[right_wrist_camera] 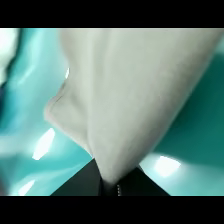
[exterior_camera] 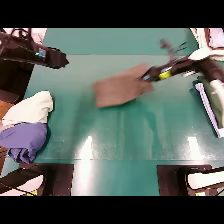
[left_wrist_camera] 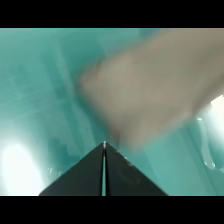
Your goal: Fold the shirts.
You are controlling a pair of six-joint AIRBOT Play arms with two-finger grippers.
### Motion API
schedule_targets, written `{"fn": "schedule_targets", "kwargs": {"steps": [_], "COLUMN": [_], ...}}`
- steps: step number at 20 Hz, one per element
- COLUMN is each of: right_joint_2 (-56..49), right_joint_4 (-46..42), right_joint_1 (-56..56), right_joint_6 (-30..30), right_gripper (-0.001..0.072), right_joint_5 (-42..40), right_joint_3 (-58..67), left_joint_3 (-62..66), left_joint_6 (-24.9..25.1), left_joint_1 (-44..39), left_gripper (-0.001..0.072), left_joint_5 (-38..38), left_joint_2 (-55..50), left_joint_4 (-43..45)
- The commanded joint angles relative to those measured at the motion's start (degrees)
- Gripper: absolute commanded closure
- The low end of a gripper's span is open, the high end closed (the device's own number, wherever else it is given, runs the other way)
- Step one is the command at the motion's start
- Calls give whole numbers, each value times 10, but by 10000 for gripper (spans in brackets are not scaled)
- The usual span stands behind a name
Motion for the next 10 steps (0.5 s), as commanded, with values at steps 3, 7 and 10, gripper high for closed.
{"fn": "schedule_targets", "kwargs": {"steps": [3, 7, 10], "right_joint_2": [33, -27, -97], "right_joint_4": [-76, -76, -75], "right_joint_1": [-214, -325, -371], "right_joint_6": [26, 25, 25], "right_gripper": [694, 694, 694], "right_joint_5": [-17, -63, -66], "right_joint_3": [119, 187, 257], "left_joint_3": [0, 0, 0], "left_joint_6": [-5, -5, -5], "left_joint_1": [-83, -127, -138], "left_gripper": [679, 679, 680], "left_joint_5": [58, 63, 61], "left_joint_2": [-33, -50, -50], "left_joint_4": [-2, -3, -11]}}
